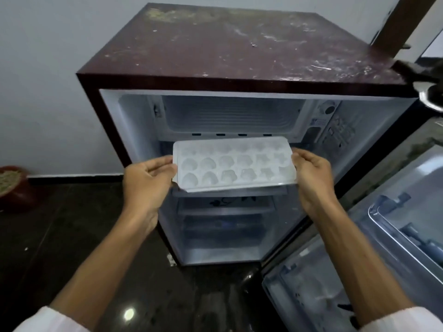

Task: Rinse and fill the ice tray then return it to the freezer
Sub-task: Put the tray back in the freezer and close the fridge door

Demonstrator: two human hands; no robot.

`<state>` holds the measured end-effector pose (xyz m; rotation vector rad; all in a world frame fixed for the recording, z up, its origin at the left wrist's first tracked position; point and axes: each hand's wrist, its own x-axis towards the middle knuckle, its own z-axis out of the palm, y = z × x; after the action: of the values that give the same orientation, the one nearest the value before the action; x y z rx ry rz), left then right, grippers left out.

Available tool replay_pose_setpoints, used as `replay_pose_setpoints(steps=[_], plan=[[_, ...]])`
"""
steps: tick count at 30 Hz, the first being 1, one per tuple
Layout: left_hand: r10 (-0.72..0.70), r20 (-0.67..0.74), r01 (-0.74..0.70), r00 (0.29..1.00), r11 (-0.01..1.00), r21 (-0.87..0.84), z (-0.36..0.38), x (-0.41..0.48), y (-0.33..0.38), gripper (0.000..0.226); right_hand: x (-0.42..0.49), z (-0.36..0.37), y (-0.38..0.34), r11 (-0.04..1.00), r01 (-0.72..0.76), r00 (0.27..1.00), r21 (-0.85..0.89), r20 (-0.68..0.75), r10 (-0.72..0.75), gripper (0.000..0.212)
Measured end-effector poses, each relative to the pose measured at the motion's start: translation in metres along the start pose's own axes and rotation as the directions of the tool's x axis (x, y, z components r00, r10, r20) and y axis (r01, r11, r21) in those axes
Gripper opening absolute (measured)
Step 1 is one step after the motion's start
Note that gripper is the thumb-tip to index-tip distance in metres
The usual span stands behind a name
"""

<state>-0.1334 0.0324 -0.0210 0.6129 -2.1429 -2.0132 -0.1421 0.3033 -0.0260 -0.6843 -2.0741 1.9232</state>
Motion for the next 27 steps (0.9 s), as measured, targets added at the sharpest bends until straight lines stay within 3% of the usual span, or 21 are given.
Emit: replay_pose_setpoints(steps=[9,15,24,27], plan=[[0.123,0.000,-0.123,0.992,0.991,0.048,0.043,0.070,0.012,0.019,0.074,0.023,-0.014,0.996,0.075,0.997,-0.052,-0.002,-0.075,0.035],[0.178,0.012,-0.179,0.984,0.977,0.120,0.066,0.105,0.011,0.033,0.120,0.039,-0.010,0.999,0.023,0.998,-0.034,-0.052,-0.025,0.022],[0.245,-0.033,-0.229,0.969,0.938,0.260,0.091,0.151,0.017,0.011,0.151,0.057,-0.006,0.987,0.074,0.996,-0.143,-0.040,-0.080,0.029],[0.193,0.000,-0.189,0.981,0.963,0.190,0.101,0.158,0.019,0.007,0.159,0.062,-0.004,0.987,0.099,0.992,-0.127,-0.060,-0.107,0.029]])
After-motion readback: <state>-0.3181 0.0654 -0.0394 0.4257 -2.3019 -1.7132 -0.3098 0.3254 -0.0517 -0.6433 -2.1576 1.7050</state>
